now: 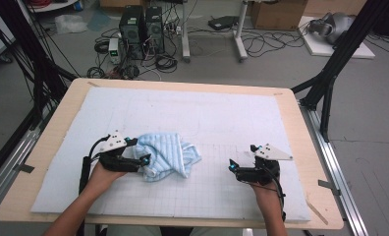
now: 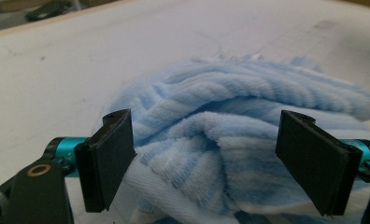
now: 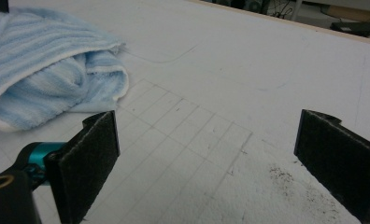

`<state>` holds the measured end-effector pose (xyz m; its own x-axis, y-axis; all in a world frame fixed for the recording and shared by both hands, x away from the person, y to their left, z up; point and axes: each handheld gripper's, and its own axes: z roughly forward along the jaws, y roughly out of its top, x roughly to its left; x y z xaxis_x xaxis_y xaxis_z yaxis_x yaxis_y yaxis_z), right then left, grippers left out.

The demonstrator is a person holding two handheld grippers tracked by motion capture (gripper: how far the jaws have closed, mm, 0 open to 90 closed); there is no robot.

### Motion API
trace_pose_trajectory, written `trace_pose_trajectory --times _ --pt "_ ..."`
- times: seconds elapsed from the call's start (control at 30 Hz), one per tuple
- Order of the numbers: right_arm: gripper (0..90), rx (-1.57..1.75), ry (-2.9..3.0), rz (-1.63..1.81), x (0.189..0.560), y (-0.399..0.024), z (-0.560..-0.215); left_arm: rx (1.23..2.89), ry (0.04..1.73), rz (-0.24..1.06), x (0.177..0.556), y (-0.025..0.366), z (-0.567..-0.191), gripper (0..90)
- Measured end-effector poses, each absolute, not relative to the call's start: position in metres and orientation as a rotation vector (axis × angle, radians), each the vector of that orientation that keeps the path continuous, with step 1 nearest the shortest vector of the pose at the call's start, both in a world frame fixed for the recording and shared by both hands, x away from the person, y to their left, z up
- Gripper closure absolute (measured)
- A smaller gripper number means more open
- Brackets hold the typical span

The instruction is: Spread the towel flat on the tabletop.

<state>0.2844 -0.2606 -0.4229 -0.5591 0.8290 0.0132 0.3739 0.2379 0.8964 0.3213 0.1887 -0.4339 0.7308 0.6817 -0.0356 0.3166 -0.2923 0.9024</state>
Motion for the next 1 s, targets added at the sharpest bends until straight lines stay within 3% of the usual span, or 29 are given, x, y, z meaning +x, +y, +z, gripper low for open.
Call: trace_pose_trajectory --times 0.1,0.17,0.3,0.33,0.37,0.4,0.93,0.97,1.0 --pt "5.9 1.099 2.046 1.282 0.284 -0.260 -0.423 1.937 0.793 0.465 0.325 0.183 -0.437 19.6" --pt "5.9 1.097 2.057 1.280 0.284 -0.258 -0.424 1.990 0.790 0.447 0.329 0.182 -0.442 26.5" --pt "5.9 1.090 2.070 1.287 0.285 -0.255 -0.424 1.981 0.783 0.391 0.332 0.184 -0.444 56.2" --pt "5.9 1.090 2.070 1.287 0.285 -0.255 -0.424 1.973 0.766 0.391 0.332 0.186 -0.442 56.2" --pt "6.0 1.087 2.072 1.284 0.285 -0.254 -0.424 1.952 0.751 0.396 0.331 0.188 -0.441 73.4" --pt "6.0 1.084 2.072 1.261 0.286 -0.251 -0.425 1.905 0.744 0.410 0.331 0.193 -0.437 76.1" --pt "7.3 0.997 2.267 1.273 0.306 -0.192 -0.434 1.692 0.821 0.527 0.344 0.233 -0.415 82.5" --pt "20.3 0.941 2.323 1.248 0.309 -0.180 -0.437 1.687 0.829 0.530 0.345 0.236 -0.415 82.4" --pt "20.3 0.941 2.323 1.248 0.309 -0.180 -0.437 1.678 0.837 0.535 0.345 0.238 -0.415 82.4"
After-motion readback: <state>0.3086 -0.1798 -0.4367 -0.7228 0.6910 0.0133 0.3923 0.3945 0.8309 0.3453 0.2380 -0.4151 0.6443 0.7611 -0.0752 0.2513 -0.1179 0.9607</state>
